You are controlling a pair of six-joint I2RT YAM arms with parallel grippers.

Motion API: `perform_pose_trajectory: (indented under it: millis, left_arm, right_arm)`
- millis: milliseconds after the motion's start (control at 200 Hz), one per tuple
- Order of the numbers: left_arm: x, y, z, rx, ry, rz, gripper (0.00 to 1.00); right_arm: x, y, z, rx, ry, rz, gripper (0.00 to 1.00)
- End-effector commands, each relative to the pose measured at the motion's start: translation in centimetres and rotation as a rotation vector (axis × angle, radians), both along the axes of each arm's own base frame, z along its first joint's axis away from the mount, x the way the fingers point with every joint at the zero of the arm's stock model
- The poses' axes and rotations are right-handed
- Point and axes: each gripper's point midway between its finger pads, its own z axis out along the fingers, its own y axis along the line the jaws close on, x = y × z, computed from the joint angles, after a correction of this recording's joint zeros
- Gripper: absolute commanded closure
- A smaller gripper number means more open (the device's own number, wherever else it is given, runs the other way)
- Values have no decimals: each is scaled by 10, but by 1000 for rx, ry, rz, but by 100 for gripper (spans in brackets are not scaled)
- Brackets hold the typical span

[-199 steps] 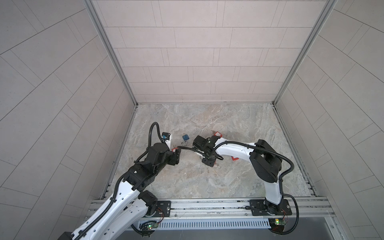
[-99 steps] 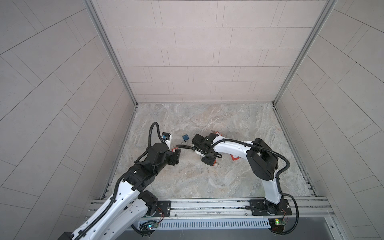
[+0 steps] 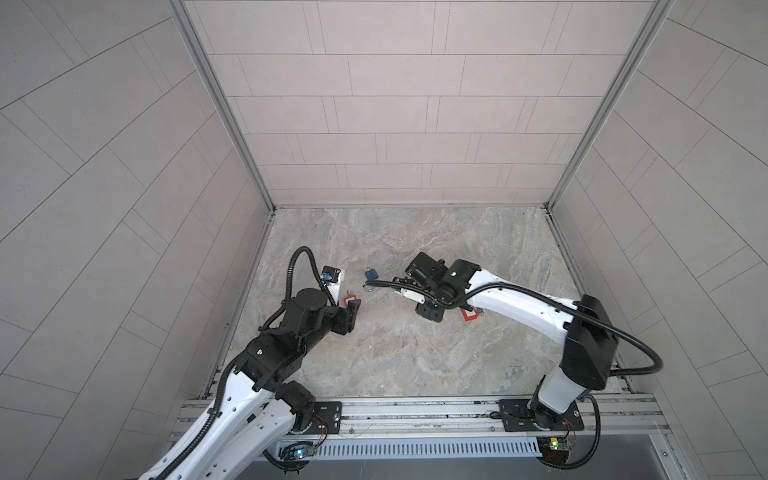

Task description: Lock with the key

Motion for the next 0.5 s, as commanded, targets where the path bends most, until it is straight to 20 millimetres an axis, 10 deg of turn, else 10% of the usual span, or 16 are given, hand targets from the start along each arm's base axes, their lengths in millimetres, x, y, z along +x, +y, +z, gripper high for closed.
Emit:
perform_pose_trajectory:
  millis: [0, 495]
  left_arm:
    - [-15, -37, 14, -123, -37, -218, 35]
    - [-49, -103, 38, -110, -128, -692, 51]
  right_arm:
    - [-3, -6, 26, 6, -101, 122, 69]
    - [-44, -20, 86, 198, -257, 288, 69]
